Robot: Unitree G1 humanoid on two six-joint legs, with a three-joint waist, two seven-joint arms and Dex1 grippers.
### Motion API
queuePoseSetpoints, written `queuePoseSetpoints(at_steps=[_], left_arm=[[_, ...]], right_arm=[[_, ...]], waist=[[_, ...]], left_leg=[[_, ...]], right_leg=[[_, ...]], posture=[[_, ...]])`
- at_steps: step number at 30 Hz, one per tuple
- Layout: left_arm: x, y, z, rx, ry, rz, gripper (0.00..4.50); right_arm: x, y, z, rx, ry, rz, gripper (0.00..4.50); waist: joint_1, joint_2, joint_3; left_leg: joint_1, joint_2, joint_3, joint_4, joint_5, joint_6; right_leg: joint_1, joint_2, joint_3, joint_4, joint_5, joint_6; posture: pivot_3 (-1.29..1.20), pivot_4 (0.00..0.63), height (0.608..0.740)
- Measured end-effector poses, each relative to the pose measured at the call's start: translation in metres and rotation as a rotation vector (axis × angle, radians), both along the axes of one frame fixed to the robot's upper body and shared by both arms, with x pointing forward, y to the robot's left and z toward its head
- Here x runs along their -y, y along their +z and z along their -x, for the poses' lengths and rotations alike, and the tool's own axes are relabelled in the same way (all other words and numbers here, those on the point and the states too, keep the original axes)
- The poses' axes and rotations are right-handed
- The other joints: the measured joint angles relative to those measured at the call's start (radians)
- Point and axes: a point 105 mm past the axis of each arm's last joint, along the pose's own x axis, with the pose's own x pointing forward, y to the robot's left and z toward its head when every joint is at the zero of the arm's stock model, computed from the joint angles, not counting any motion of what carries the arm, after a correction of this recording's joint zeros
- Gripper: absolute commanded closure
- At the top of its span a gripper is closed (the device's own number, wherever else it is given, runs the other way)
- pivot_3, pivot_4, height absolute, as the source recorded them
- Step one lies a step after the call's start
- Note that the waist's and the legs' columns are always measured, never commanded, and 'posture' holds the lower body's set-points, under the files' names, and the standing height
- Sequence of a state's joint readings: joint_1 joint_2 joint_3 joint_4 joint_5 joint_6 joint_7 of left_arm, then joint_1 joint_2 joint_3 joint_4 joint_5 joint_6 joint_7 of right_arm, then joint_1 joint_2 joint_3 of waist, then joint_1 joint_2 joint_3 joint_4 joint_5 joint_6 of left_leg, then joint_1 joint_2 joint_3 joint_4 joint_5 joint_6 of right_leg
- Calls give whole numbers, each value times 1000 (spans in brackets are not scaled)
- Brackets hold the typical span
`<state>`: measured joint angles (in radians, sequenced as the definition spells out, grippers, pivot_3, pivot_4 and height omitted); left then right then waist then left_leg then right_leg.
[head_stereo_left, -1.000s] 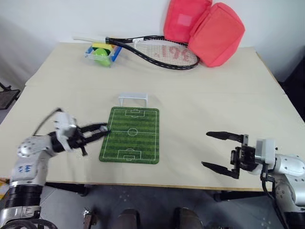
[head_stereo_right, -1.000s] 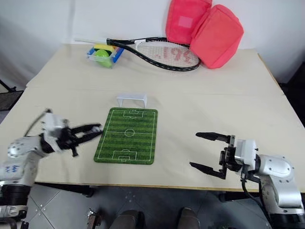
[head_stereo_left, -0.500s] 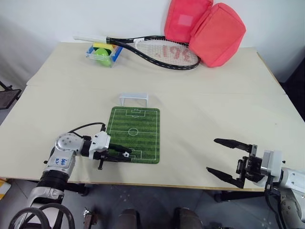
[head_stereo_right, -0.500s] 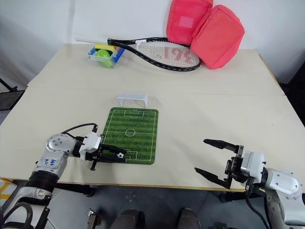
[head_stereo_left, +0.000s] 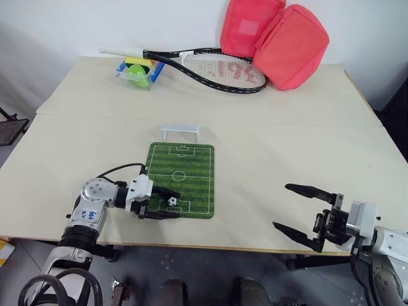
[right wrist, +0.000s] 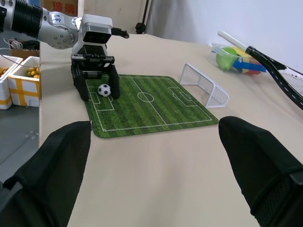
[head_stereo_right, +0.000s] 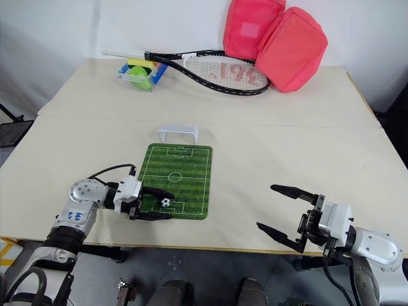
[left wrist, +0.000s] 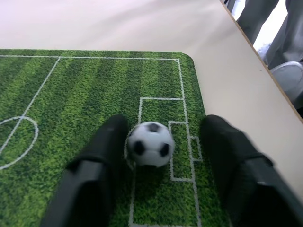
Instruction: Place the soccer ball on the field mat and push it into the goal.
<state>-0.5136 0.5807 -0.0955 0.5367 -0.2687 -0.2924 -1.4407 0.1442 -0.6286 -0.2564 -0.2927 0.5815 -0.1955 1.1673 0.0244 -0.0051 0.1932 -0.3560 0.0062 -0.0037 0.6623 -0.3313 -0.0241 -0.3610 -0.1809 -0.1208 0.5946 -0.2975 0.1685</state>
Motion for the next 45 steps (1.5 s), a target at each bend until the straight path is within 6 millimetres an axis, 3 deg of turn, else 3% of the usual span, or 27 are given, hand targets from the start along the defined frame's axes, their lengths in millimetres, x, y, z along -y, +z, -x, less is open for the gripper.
queuePoseSetpoints(at_steps=[16, 23, 28, 31, 36, 41, 45], left_arm=[[0, 4, 4, 50, 3, 20, 787], [-20, 23, 27, 68, 16, 42, 787], [-39, 43, 44, 65, 137, 119, 787], [-45, 34, 64, -1, 177, 130, 1354], [-44, 0, 92, -153, 175, 126, 2822], [-25, -2, 87, -144, 144, 180, 4427], [-9, 7, 65, -82, 138, 203, 4472]], right_arm=[[-2, -8, -5, -30, 28, -17, 0], [-7, -12, -4, -45, 54, -16, 0], [-8, -8, -7, -30, 62, -16, 0], [-9, -6, -11, -17, 73, -18, 0], [-15, -8, -10, -20, 131, -7, 0], [-19, -6, -9, 0, 178, 16, 0], [-19, -6, -9, -17, 172, 13, 0]], waist=[[0, 0, 0], [-5, 0, 0], [-4, 1, 1], [-4, 2, 1], [0, 3, 2], [4, 4, 2], [1, 4, 2]], left_leg=[[0, 0, 0, 0, 0, 0], [0, 1, 0, 0, -1, 0], [0, 2, 0, 0, -2, 0], [1, 2, 1, 0, -4, 0], [1, 5, 2, 1, -5, 0], [1, 5, 2, 3, -5, 0], [1, 5, 2, 3, -5, -1]], right_leg=[[0, 0, 0, 0, 0, 0], [0, 0, 0, 0, 0, 0], [0, 0, 1, 0, 0, 0], [0, 1, 2, -1, 0, 0], [0, 3, 2, -2, 0, -1], [1, 3, 2, -2, 0, -1], [0, 4, 2, -2, 1, -2]], posture=[[0, 150, 740], [0, 150, 740], [0, 150, 740], [0, 150, 740], [0, 150, 740], [0, 150, 740], [0, 150, 740]])
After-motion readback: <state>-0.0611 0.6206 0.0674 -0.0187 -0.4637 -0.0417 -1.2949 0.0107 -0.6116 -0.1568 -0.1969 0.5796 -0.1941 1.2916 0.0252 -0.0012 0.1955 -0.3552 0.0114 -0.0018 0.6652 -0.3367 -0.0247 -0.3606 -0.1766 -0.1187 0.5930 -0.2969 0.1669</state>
